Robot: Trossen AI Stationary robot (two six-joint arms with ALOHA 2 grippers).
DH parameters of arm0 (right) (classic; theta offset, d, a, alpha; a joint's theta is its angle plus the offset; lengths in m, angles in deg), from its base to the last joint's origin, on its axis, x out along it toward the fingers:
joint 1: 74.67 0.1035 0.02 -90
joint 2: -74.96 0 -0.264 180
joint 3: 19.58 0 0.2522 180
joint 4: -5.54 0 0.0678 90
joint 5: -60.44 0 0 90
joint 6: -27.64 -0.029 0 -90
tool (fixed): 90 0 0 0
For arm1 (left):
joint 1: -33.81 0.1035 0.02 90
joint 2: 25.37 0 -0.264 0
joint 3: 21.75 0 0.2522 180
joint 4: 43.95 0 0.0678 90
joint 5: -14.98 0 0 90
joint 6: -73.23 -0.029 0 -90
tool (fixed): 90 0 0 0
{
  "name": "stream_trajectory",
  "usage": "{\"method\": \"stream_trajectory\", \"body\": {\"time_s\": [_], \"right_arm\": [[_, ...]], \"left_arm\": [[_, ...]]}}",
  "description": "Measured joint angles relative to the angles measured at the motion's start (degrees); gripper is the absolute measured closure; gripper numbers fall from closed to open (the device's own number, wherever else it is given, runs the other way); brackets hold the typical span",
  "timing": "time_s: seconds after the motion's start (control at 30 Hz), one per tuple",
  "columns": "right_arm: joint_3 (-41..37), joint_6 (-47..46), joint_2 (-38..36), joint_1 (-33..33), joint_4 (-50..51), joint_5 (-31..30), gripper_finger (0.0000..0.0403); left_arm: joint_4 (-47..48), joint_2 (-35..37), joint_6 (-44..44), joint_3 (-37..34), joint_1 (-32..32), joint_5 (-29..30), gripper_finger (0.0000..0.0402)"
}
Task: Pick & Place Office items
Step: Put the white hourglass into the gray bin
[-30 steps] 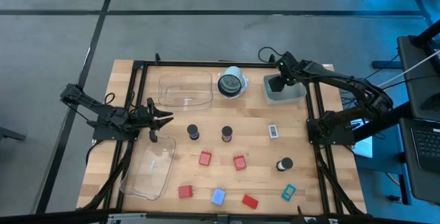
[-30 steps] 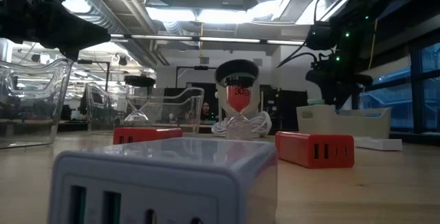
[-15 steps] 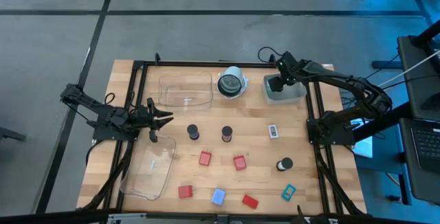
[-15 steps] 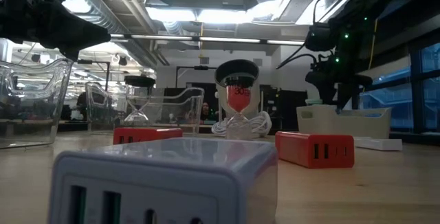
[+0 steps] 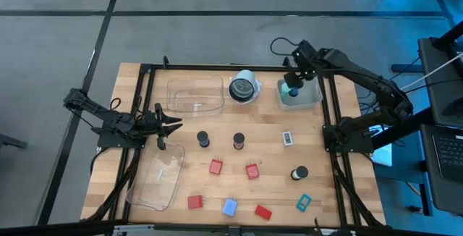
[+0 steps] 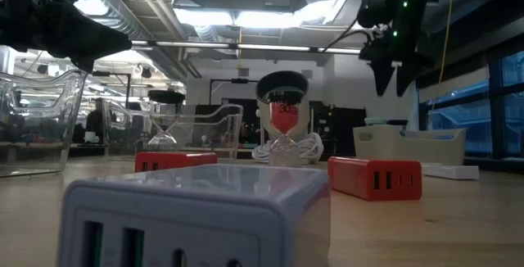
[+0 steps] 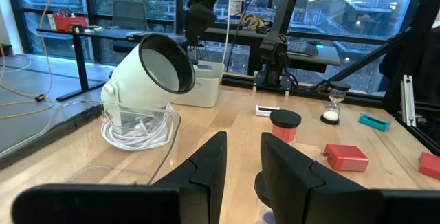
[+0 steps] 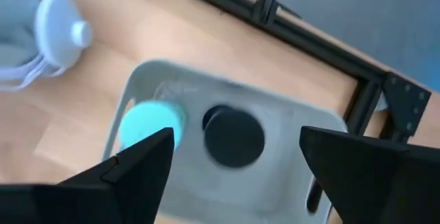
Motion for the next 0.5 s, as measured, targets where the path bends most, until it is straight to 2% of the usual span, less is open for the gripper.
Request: {"method": "stream_trajectory", "body": {"time_s": [0.2,0.5], "right_arm": [[0.09,-3.75,-3.44,10.36,7.80,0.20,0.0098],[0.09,-18.63,-7.57,30.66,10.19,-0.52,0.0101]], "left_arm": [[0.01,0.00,0.02,0.01,-0.02,-0.02,0.0315],[0.00,0.00,0.00,0.00,-0.02,-0.02,0.0315]]}}
